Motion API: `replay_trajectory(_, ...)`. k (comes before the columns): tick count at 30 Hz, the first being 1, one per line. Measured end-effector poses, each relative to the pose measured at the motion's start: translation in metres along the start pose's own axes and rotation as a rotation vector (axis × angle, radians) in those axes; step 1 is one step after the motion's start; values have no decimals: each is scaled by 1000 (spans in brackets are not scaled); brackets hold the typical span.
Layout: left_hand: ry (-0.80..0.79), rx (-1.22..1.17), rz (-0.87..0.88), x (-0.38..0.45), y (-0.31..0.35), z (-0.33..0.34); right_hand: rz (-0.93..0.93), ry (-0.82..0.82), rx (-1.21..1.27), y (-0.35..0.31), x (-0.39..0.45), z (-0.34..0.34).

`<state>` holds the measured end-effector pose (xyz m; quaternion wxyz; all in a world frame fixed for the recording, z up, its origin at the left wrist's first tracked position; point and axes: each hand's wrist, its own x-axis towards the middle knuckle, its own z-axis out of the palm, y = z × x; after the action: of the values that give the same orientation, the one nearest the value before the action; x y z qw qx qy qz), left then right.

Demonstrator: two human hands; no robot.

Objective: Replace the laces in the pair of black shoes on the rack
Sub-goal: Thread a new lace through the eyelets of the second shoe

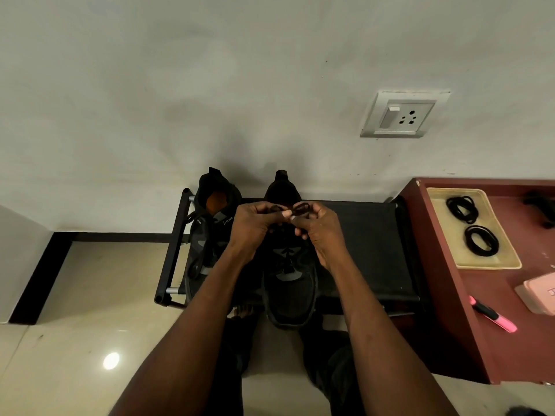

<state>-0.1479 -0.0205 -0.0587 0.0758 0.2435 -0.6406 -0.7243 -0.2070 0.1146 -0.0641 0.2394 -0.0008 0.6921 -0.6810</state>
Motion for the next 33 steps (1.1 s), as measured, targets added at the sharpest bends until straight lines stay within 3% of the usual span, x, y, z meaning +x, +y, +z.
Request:
replay_trajectory(9, 312, 275, 226, -6, -9, 26, 0, -47, -11, 2, -3, -6)
replay_trajectory(14, 382, 460, 221, -6, -11, 31, -206, 33, -327, 4, -8, -4)
replay_trajectory(16, 336, 570, 220, -5, -6, 29, -313, 44, -483, 4, -11, -1)
replay_trajectory(19, 120, 734, 266, 1, 4, 18, -377, 66, -534, 6, -15, 0)
replay_trajectory(22, -82, 849, 279, 3, 11, 5, -373, 77, -535, 6, -15, 0)
replay_trajectory(26, -178, 886, 281, 2, 13, 0, -346, 86, -530, 3, -15, -1)
replay_trajectory(33, -198, 495, -78, 0, 17, 5, -237, 50, -398, -1, -10, -5)
